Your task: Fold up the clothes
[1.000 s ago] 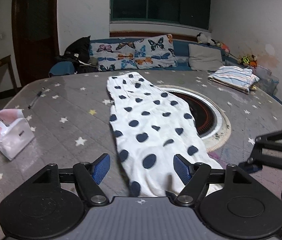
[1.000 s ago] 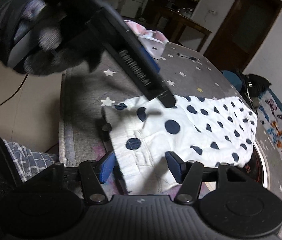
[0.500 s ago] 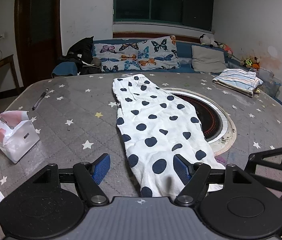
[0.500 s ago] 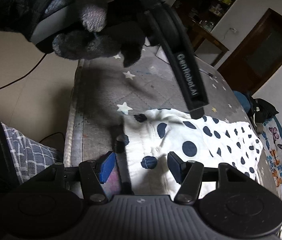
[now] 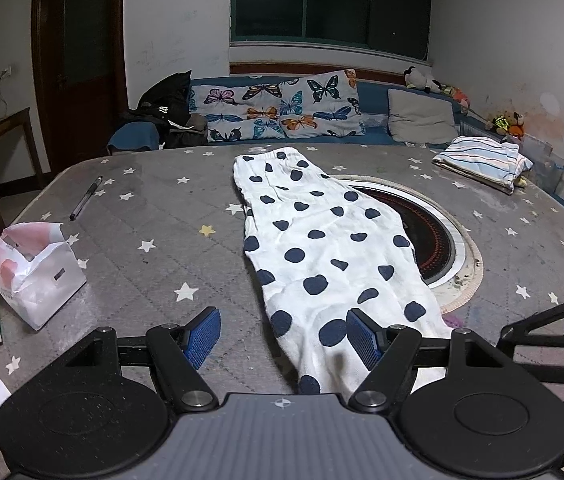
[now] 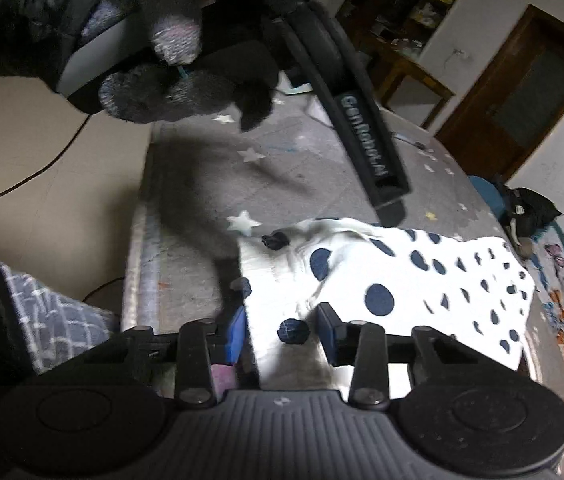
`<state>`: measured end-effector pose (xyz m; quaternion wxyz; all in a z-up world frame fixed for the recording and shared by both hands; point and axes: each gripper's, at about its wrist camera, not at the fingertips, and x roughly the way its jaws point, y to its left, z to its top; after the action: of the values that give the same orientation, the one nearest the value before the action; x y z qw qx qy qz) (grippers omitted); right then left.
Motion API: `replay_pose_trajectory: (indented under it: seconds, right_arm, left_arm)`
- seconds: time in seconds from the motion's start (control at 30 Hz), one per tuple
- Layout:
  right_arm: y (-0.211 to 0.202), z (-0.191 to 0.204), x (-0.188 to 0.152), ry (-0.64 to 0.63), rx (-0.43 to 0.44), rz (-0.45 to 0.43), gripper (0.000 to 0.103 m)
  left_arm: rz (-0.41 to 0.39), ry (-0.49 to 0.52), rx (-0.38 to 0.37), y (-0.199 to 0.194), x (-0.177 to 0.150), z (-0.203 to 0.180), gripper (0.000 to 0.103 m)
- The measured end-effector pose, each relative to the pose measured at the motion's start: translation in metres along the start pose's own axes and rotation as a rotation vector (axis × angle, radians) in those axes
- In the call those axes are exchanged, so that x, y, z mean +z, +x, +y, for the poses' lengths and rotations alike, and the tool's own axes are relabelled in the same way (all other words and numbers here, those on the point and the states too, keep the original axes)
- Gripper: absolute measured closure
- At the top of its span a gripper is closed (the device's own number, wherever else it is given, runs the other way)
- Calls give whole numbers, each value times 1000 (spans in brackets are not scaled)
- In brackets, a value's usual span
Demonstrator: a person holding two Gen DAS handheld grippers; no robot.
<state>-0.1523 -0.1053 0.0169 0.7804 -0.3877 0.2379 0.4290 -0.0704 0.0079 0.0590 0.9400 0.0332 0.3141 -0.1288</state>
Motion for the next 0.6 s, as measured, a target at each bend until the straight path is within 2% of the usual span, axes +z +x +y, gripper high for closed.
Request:
replay_pose_trajectory:
  seconds: [0.1, 0.23, 0.43, 0.6]
  right_arm:
    - [-1, 3, 0, -25, 0, -12, 62]
    - [3, 5, -1, -18, 10, -14, 62]
    - [-2, -11, -2, 69, 46, -32, 79]
    - [-10, -29, -2, 144, 83, -46, 83]
  left_arm:
    - [3, -5, 4, 3, 1, 3, 31]
    - [7, -7, 0, 4, 2, 4, 31]
    - [-7, 22, -71, -17, -9, 3, 31]
    - [2, 65, -151, -42, -31, -2, 31]
